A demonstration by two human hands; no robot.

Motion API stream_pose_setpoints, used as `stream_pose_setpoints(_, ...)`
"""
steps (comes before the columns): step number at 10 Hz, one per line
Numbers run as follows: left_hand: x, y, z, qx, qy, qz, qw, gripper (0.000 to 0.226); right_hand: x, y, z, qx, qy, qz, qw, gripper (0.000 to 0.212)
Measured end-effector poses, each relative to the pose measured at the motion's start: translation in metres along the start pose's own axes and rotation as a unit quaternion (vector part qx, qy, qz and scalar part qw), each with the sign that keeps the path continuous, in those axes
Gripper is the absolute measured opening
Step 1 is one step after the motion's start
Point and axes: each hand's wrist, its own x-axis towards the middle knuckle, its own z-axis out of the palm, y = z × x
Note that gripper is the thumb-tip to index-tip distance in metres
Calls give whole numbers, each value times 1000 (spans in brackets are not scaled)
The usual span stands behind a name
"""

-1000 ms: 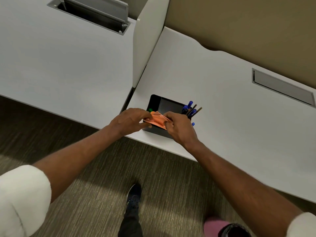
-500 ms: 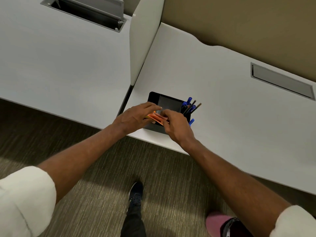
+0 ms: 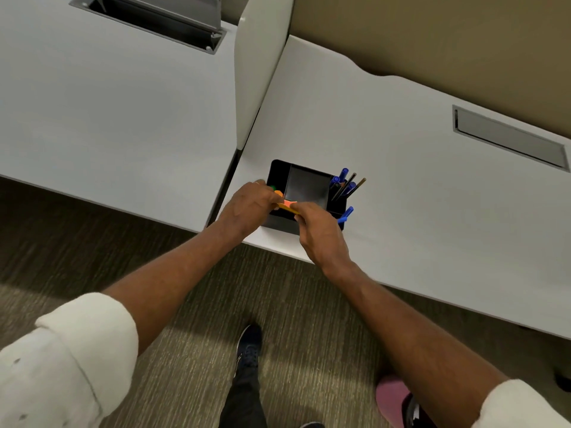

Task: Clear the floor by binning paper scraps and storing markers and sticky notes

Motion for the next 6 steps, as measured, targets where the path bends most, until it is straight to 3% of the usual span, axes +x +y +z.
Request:
stream_pose_setpoints(1,1,4,0,41,-3,15,999,27,-3,6,6,-96,-51,-22,994,53)
stream_pose_setpoints(2,-9,5,0,-5,33,22,999,34,-9,12,7,-146,-99,-19,984,65)
stream_pose_setpoints(6,-29,51,-33,18,50,9,999,64,-26,20,-57,-119,-12,-21,993,70)
